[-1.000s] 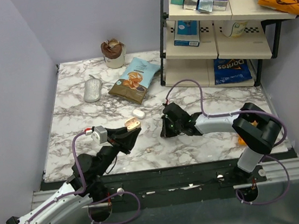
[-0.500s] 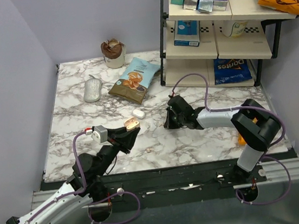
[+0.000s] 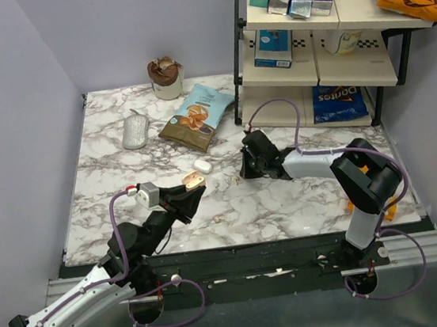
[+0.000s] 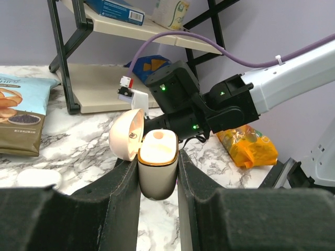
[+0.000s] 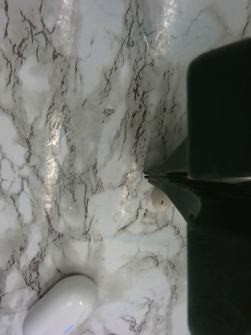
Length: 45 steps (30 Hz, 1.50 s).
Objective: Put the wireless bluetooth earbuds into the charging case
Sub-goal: Adjust the earbud at the center of the board, then pick up the earbud from the center of the board.
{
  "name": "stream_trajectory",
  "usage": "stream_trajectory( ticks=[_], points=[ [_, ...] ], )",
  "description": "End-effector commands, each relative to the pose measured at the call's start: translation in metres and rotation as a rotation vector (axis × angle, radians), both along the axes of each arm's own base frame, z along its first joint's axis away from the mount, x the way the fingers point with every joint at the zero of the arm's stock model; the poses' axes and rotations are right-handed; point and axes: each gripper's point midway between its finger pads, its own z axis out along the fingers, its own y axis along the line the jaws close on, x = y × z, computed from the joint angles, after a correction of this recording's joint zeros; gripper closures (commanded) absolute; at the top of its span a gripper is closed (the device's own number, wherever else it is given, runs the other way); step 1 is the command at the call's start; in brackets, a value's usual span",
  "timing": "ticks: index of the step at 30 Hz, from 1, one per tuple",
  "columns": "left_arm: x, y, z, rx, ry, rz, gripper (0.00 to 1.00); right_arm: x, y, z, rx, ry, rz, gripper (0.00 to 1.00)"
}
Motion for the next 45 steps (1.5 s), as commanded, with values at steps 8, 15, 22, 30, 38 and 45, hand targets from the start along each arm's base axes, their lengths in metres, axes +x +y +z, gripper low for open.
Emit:
stream_trajectory(
  ticks=[8, 15, 22, 30, 38, 45],
  points=[
    [0.003, 0.004, 0.005, -0.009, -0.001, 0.030, 1.00, -0.001, -0.004, 0.035, -0.045, -0.083, 0.118, 0.39],
    [0.002, 0.002, 0.003, -0.012, 0.005, 0.020, 1.00, -0.016, 0.019, 0.019, -0.086, -0.021, 0.265, 0.36],
    [0.002, 0.001, 0.003, -0.013, 0.006, 0.017, 1.00, -0.015, 0.020, 0.002, -0.124, 0.024, 0.246, 0.39],
    [0.001, 0.003, 0.004, -0.014, 0.003, 0.019, 1.00, -0.009, 0.016, -0.007, -0.160, 0.027, 0.218, 0.45],
    [0.001, 0.004, 0.004, -0.016, 0.003, 0.020, 1.00, -0.018, 0.015, -0.019, -0.189, 0.047, 0.228, 0.49],
    [0.001, 0.004, 0.005, -0.020, 0.003, 0.018, 1.00, -0.025, 0.009, -0.029, -0.262, 0.057, 0.192, 0.51]
  ],
)
